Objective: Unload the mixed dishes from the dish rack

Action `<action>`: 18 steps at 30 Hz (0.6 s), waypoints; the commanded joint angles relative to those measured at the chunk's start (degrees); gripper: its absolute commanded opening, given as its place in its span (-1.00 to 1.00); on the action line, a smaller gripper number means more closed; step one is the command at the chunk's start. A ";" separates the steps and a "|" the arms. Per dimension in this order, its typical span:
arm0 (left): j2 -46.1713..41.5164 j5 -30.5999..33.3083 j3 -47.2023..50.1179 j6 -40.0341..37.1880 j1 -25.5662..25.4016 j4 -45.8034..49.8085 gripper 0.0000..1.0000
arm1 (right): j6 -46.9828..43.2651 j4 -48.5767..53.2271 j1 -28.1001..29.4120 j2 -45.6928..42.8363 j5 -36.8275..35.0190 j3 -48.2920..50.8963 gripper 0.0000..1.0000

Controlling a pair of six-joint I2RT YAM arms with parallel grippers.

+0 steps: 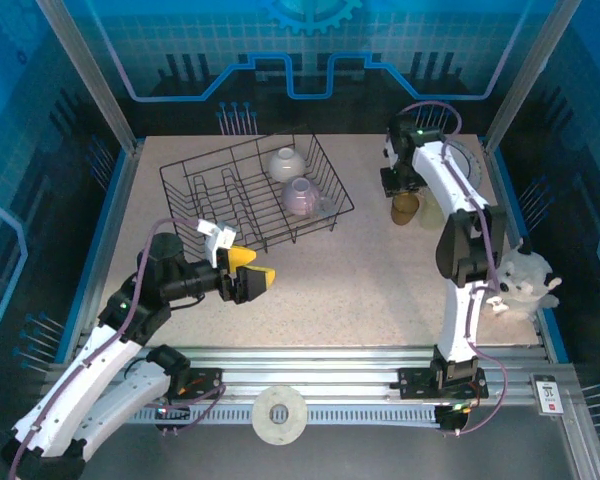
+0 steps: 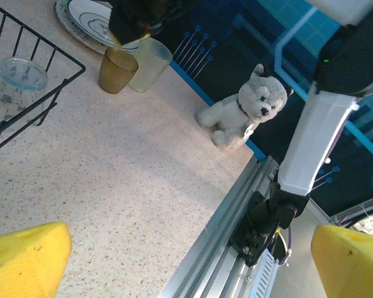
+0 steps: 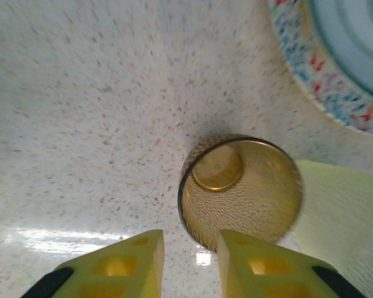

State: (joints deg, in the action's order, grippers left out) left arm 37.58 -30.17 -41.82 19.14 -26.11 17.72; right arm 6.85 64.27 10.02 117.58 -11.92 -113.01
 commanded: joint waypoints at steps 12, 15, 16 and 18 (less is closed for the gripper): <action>5.47 4.47 -3.29 1.74 -0.96 3.70 0.99 | 4.16 -11.03 2.60 -30.78 3.34 17.85 -0.01; 10.84 6.71 -7.71 1.67 -2.96 6.89 0.99 | 5.12 -15.20 3.39 -39.38 6.96 25.54 0.14; 12.71 7.70 -9.78 1.45 -3.61 8.21 0.99 | 5.63 -16.63 3.43 -42.22 8.94 28.13 0.20; 16.64 9.74 -13.49 1.21 -4.95 10.85 0.99 | 6.39 -19.37 3.60 -47.41 12.19 32.57 0.36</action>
State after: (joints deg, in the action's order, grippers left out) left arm 50.85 -23.97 -49.69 20.40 -29.50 24.18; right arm 11.62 50.63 13.06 76.31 -5.76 -84.60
